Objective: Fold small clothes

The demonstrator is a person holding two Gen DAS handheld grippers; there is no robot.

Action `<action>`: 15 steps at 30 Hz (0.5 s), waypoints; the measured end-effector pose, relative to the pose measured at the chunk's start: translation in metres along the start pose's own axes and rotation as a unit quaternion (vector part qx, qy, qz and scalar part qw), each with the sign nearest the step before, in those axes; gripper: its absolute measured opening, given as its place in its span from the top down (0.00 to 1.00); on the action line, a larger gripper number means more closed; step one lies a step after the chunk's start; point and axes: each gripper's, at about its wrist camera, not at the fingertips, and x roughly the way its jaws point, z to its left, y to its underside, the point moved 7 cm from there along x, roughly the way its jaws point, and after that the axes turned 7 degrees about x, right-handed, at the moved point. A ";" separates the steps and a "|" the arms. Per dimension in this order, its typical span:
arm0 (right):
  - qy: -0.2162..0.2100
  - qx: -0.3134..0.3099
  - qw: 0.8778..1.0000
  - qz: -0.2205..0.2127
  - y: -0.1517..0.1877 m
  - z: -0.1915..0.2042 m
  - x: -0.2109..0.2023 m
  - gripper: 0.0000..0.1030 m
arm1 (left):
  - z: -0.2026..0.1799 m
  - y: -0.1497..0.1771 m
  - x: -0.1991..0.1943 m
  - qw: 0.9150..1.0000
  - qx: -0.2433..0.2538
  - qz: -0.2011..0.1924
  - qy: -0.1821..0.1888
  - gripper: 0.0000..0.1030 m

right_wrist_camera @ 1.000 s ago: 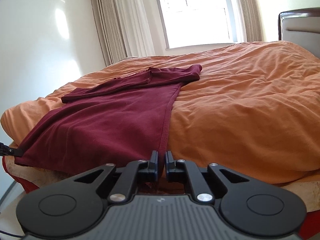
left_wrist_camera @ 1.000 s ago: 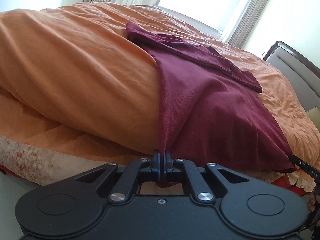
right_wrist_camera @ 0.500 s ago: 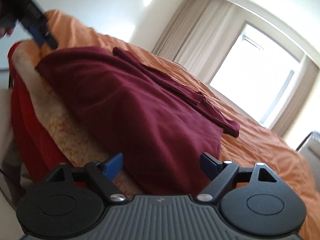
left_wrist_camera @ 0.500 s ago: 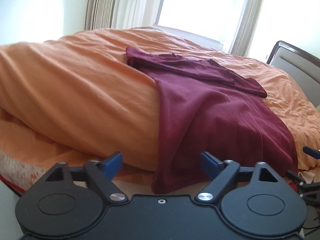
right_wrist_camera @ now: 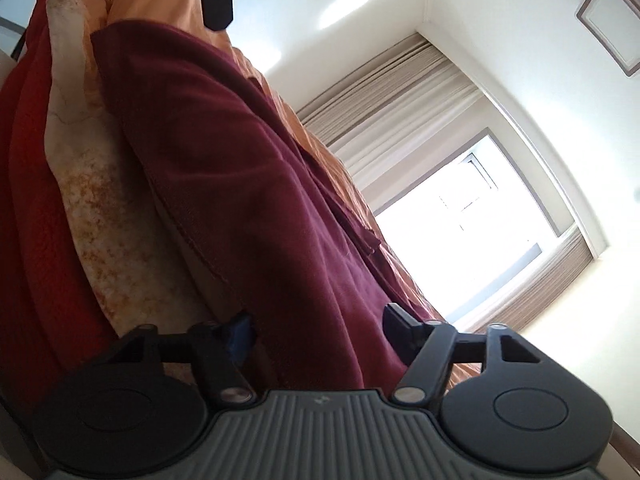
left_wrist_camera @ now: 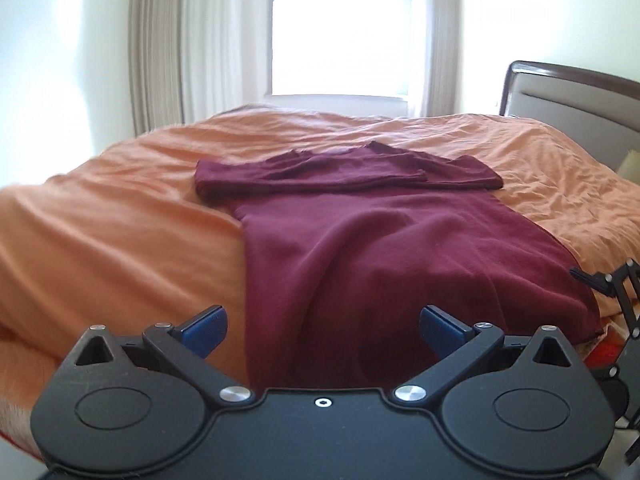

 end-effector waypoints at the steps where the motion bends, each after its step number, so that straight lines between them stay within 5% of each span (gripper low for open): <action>1: -0.010 0.007 1.000 -0.010 -0.004 -0.003 -0.005 0.55 | -0.005 -0.002 -0.002 1.000 0.014 -0.008 0.004 0.01; 4: -0.050 0.052 0.997 -0.024 -0.023 -0.016 -0.018 0.82 | -0.020 -0.006 -0.007 0.998 0.048 -0.028 0.023 0.01; 9: -0.137 0.189 0.972 -0.006 -0.054 -0.062 -0.008 0.89 | -0.048 -0.001 -0.014 0.991 0.096 -0.048 0.076 0.01; 15: -0.215 0.315 0.924 0.036 -0.074 -0.113 0.020 0.90 | -0.080 0.011 -0.013 0.982 0.158 -0.056 0.083 0.01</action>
